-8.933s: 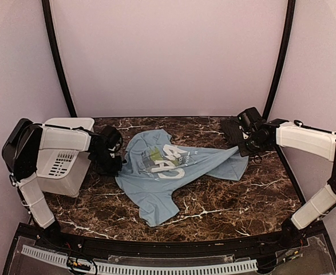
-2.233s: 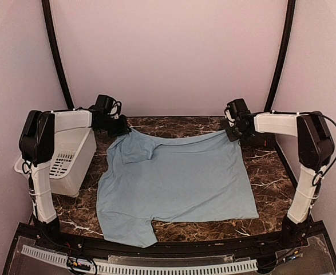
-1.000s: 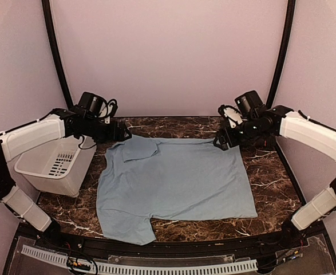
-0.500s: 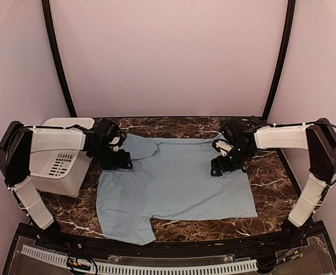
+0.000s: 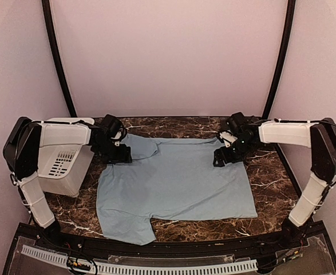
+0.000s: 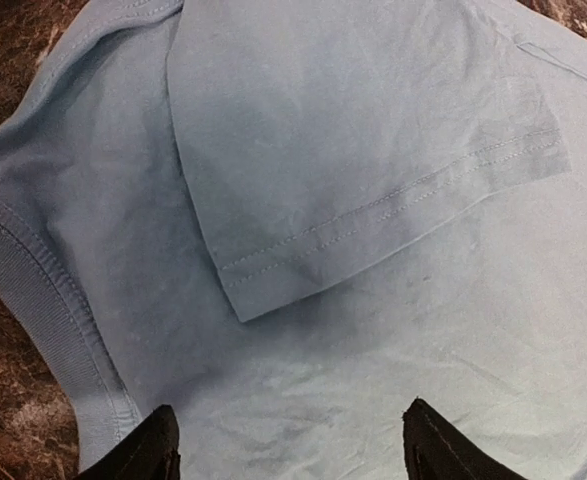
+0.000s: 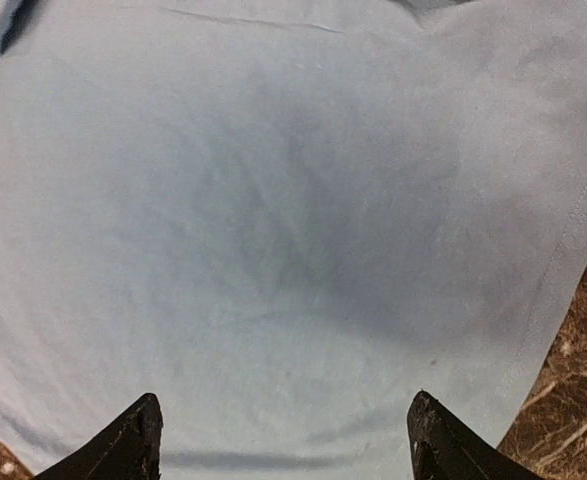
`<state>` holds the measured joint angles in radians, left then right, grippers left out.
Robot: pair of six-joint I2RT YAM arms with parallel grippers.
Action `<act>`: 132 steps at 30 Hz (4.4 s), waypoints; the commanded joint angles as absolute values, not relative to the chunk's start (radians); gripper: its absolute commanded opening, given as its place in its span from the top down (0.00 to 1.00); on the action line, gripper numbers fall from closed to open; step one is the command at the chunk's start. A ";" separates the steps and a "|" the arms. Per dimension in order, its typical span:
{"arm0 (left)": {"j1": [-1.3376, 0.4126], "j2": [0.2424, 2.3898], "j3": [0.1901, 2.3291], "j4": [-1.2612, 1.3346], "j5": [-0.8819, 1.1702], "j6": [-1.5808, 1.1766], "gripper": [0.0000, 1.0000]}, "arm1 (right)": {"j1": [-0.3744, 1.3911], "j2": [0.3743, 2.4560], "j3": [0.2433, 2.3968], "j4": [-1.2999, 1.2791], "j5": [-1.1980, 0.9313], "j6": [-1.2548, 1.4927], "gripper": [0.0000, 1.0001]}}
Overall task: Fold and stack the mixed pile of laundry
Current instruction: Adjust the flattened T-shirt at the center of the board.
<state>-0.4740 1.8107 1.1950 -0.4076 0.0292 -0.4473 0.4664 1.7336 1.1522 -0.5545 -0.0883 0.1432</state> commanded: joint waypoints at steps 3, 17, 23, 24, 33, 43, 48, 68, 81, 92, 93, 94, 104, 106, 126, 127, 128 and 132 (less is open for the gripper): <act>-0.563 1.574 1.116 -0.532 0.062 -0.408 0.22 | 0.611 1.433 1.074 -0.725 -0.121 0.242 0.18; -0.782 1.198 0.795 -0.721 0.155 -0.694 0.28 | 0.867 1.260 0.887 -0.912 -0.119 0.616 0.23; -0.784 1.140 0.743 -0.725 0.186 -0.764 0.29 | 0.937 1.328 0.944 -1.188 0.066 0.694 0.30; -0.784 1.142 0.745 -0.726 0.184 -0.766 0.29 | 0.958 1.336 0.951 -1.218 0.078 0.716 0.31; -0.785 1.182 0.761 -0.681 0.215 -0.774 0.29 | 1.027 1.470 0.953 -1.331 0.165 0.815 0.45; -0.785 1.206 0.794 -0.666 0.215 -0.751 0.29 | 0.995 1.615 0.968 -1.313 0.210 0.782 0.60; -0.784 1.178 0.763 -0.670 0.184 -0.786 0.29 | 0.986 1.634 0.969 -1.305 0.208 0.770 0.60; -0.488 1.377 0.967 -0.431 0.132 -0.646 0.34 | 0.542 1.542 1.212 -0.808 0.181 0.297 0.52; -0.368 1.904 1.459 -0.358 0.177 -0.540 0.44 | 0.293 1.922 1.558 -0.580 0.084 -0.061 0.53; -0.356 1.968 1.519 -0.362 0.186 -0.520 0.44 | 0.154 2.160 1.890 -0.635 -0.046 -0.094 0.58; -0.356 1.974 1.526 -0.361 0.186 -0.519 0.44 | 0.151 2.174 1.898 -0.633 -0.062 -0.091 0.59; -0.355 1.977 1.529 -0.362 0.185 -0.519 0.44 | 0.149 2.187 1.905 -0.630 -0.073 -0.087 0.60; -0.351 1.999 1.557 -0.380 0.177 -0.506 0.44 | 0.142 2.315 2.021 -0.651 -0.104 -0.092 0.65; -0.350 1.999 1.557 -0.379 0.179 -0.509 0.44 | 0.140 2.336 2.036 -0.661 -0.101 -0.091 0.65; -0.344 2.037 1.583 -0.417 0.169 -0.515 0.44 | 0.132 2.373 2.062 -0.669 -0.116 -0.098 1.00; -0.344 2.038 1.582 -0.428 0.162 -0.514 0.44 | 0.130 2.371 2.061 -0.668 -0.115 -0.097 1.00; -0.342 2.038 1.579 -0.431 0.151 -0.513 0.45 | 0.130 2.368 2.058 -0.665 -0.114 -0.095 1.00; -0.338 2.053 1.581 -0.432 0.137 -0.510 0.46 | 0.130 2.351 2.048 -0.657 -0.112 -0.092 1.00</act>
